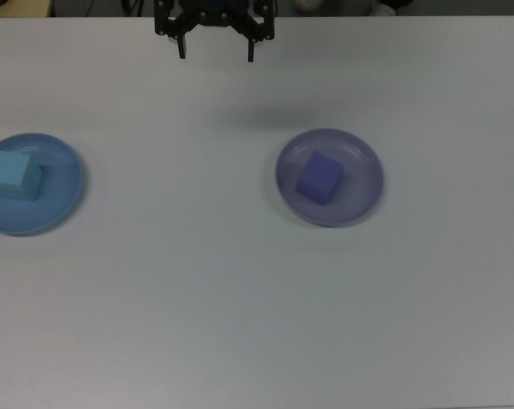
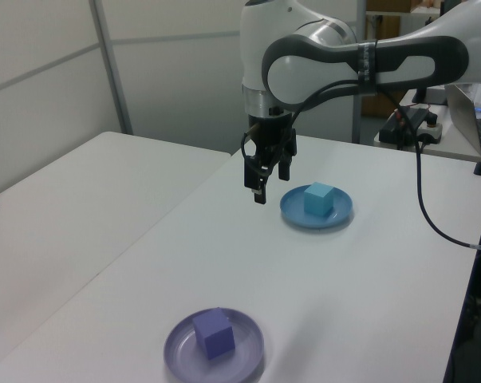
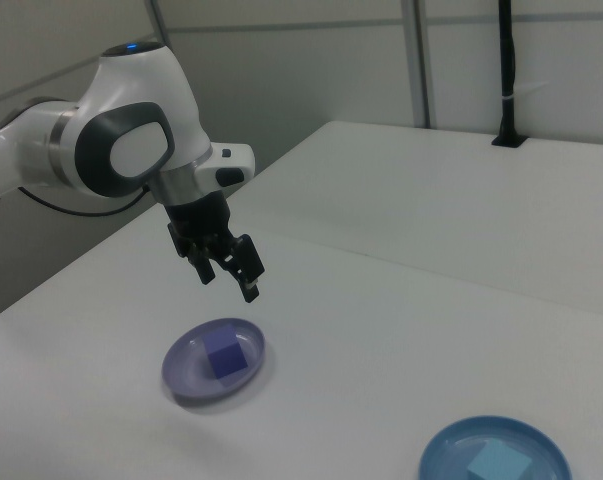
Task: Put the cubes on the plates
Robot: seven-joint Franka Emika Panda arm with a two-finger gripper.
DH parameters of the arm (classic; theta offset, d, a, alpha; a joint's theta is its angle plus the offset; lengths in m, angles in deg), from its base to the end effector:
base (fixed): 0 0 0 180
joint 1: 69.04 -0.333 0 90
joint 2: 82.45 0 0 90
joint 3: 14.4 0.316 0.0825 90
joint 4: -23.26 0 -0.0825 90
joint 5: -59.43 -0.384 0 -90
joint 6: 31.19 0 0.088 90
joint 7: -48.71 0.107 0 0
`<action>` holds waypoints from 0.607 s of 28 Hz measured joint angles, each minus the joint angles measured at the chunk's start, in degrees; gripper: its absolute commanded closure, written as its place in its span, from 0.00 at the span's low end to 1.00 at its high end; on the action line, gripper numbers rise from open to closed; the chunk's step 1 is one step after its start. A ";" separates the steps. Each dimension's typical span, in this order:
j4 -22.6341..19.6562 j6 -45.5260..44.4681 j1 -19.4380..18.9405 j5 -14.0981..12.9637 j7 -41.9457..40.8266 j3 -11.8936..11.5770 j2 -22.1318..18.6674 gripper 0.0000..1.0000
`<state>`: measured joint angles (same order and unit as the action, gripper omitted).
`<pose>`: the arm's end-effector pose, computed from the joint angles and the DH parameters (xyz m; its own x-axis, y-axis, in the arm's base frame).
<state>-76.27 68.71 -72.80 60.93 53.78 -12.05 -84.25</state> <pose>0.5532 0.0571 0.5780 0.9989 0.0226 0.0400 0.0217 -0.9995 0.0238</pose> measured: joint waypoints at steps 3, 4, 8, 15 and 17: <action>0.00 0.00 -0.03 0.34 0.01 0.01 0.01 0.00; 0.00 0.00 -0.04 0.36 0.01 0.01 0.02 0.00; 0.00 0.00 -0.06 0.42 0.02 0.03 0.02 0.00; 0.00 0.00 -0.06 0.43 0.02 0.03 0.03 0.00; 0.01 0.00 -0.06 0.47 0.02 0.03 0.05 0.00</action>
<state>-76.27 68.71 -72.87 61.40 53.80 -12.02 -84.20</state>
